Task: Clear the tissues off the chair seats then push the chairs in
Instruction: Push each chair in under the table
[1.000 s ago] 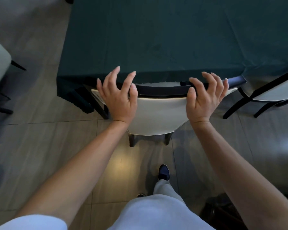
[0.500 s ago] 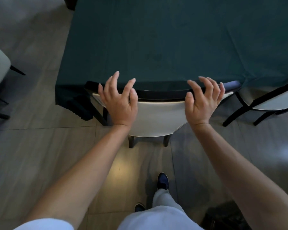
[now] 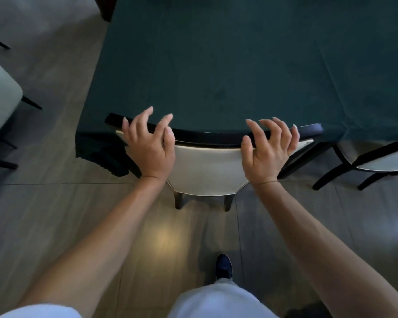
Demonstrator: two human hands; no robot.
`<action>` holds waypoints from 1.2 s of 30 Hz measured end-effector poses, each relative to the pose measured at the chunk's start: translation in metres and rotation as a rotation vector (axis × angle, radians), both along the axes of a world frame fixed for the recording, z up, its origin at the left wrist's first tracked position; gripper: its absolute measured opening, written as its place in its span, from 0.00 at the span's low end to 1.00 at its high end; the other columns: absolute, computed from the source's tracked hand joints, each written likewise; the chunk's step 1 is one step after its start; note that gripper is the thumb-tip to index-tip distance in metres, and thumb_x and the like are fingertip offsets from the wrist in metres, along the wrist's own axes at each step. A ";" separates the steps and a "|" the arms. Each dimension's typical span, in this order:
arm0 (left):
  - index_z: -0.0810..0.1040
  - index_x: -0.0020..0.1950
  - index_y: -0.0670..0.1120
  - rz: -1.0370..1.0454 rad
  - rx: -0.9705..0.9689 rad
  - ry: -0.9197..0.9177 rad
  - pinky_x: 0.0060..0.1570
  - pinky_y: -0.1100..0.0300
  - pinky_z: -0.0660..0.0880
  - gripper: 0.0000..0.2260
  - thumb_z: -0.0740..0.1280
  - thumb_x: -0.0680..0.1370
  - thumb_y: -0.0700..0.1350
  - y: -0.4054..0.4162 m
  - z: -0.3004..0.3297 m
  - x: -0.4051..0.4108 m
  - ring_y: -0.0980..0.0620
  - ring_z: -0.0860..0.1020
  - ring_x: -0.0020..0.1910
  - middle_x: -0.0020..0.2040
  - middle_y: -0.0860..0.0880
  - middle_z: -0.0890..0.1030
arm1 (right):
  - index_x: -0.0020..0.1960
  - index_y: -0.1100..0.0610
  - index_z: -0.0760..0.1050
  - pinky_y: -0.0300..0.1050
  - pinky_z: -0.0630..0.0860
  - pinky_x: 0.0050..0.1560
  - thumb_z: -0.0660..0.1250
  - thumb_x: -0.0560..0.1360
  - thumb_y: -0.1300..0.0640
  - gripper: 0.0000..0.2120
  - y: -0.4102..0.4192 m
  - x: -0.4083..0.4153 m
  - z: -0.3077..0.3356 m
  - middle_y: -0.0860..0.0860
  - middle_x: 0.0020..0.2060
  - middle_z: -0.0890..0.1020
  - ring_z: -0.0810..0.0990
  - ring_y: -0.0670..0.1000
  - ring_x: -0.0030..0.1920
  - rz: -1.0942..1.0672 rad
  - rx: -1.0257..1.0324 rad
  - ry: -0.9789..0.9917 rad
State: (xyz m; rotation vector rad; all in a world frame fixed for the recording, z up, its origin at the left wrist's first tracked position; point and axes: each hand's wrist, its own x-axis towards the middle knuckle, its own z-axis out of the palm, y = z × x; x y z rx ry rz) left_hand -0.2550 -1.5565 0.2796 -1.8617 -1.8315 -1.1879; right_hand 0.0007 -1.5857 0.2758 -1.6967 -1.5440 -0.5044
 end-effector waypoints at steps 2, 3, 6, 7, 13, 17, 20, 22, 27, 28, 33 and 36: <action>0.84 0.61 0.54 -0.003 -0.022 -0.025 0.80 0.40 0.53 0.15 0.58 0.85 0.48 0.000 0.004 0.027 0.43 0.74 0.69 0.70 0.44 0.77 | 0.58 0.51 0.83 0.64 0.59 0.77 0.60 0.82 0.45 0.16 0.012 0.027 -0.003 0.54 0.56 0.81 0.76 0.58 0.66 0.006 0.012 -0.006; 0.85 0.60 0.54 0.000 -0.038 -0.033 0.80 0.40 0.52 0.15 0.58 0.85 0.49 -0.001 0.005 0.040 0.43 0.73 0.70 0.71 0.44 0.76 | 0.57 0.52 0.83 0.65 0.59 0.76 0.60 0.82 0.46 0.16 0.018 0.040 -0.004 0.54 0.56 0.81 0.76 0.59 0.65 0.017 0.021 -0.003; 0.85 0.57 0.54 -0.006 -0.034 -0.019 0.78 0.37 0.54 0.16 0.58 0.84 0.49 0.000 0.002 0.057 0.42 0.72 0.72 0.72 0.45 0.76 | 0.56 0.54 0.82 0.67 0.60 0.75 0.58 0.83 0.45 0.18 0.024 0.064 -0.010 0.55 0.55 0.81 0.76 0.60 0.65 0.037 0.029 0.006; 0.86 0.57 0.54 -0.014 -0.017 -0.005 0.78 0.37 0.55 0.15 0.58 0.84 0.49 0.005 0.002 0.055 0.42 0.72 0.72 0.71 0.45 0.77 | 0.56 0.53 0.82 0.67 0.59 0.76 0.57 0.83 0.45 0.18 0.026 0.063 -0.009 0.55 0.55 0.81 0.76 0.60 0.65 0.036 0.025 0.002; 0.84 0.59 0.51 0.032 -0.069 0.020 0.80 0.39 0.53 0.16 0.56 0.85 0.49 0.034 0.006 0.013 0.42 0.69 0.74 0.72 0.44 0.75 | 0.55 0.49 0.84 0.63 0.55 0.79 0.63 0.81 0.46 0.14 0.039 0.010 -0.003 0.53 0.55 0.82 0.74 0.56 0.67 0.025 0.011 0.064; 0.82 0.63 0.49 0.116 -0.100 -0.020 0.80 0.38 0.51 0.18 0.53 0.86 0.48 0.020 -0.002 0.024 0.41 0.68 0.76 0.73 0.44 0.75 | 0.55 0.49 0.85 0.61 0.55 0.79 0.62 0.81 0.45 0.14 0.032 0.011 -0.014 0.53 0.54 0.83 0.75 0.56 0.67 0.044 0.041 0.050; 0.82 0.64 0.50 0.152 -0.156 -0.005 0.80 0.37 0.51 0.17 0.54 0.86 0.48 0.021 0.003 0.036 0.41 0.67 0.77 0.72 0.45 0.75 | 0.54 0.50 0.84 0.61 0.56 0.78 0.62 0.81 0.46 0.15 0.046 0.024 -0.013 0.54 0.54 0.83 0.75 0.57 0.67 0.053 0.074 0.027; 0.82 0.64 0.50 0.158 -0.166 0.009 0.80 0.37 0.51 0.17 0.54 0.86 0.48 0.027 0.009 0.048 0.41 0.66 0.78 0.72 0.45 0.75 | 0.54 0.51 0.84 0.63 0.57 0.78 0.61 0.81 0.46 0.15 0.059 0.039 -0.010 0.54 0.54 0.82 0.75 0.57 0.66 0.070 0.085 0.013; 0.82 0.64 0.52 0.090 -0.208 0.105 0.80 0.40 0.52 0.17 0.54 0.86 0.50 0.058 0.028 0.060 0.42 0.68 0.76 0.71 0.45 0.77 | 0.55 0.51 0.83 0.65 0.61 0.75 0.59 0.83 0.45 0.16 0.099 0.065 0.001 0.54 0.54 0.82 0.76 0.57 0.65 0.075 0.112 0.000; 0.82 0.63 0.53 0.065 -0.208 0.121 0.80 0.40 0.52 0.17 0.54 0.86 0.51 0.066 0.030 0.056 0.42 0.69 0.75 0.69 0.45 0.78 | 0.56 0.51 0.83 0.65 0.60 0.76 0.59 0.83 0.45 0.16 0.105 0.064 0.002 0.54 0.55 0.82 0.76 0.57 0.65 0.068 0.114 0.009; 0.82 0.61 0.52 -0.021 -0.163 0.151 0.79 0.42 0.53 0.16 0.55 0.86 0.51 0.085 0.023 0.021 0.45 0.72 0.71 0.67 0.47 0.78 | 0.57 0.49 0.84 0.65 0.60 0.76 0.61 0.82 0.46 0.15 0.098 0.034 0.004 0.53 0.55 0.82 0.76 0.57 0.66 0.048 0.073 0.051; 0.82 0.62 0.51 -0.034 -0.181 0.150 0.80 0.42 0.52 0.18 0.53 0.86 0.51 0.089 0.018 -0.009 0.45 0.71 0.72 0.66 0.47 0.78 | 0.59 0.49 0.84 0.64 0.60 0.77 0.63 0.81 0.45 0.15 0.089 0.001 0.000 0.53 0.57 0.83 0.77 0.57 0.66 0.036 0.036 0.049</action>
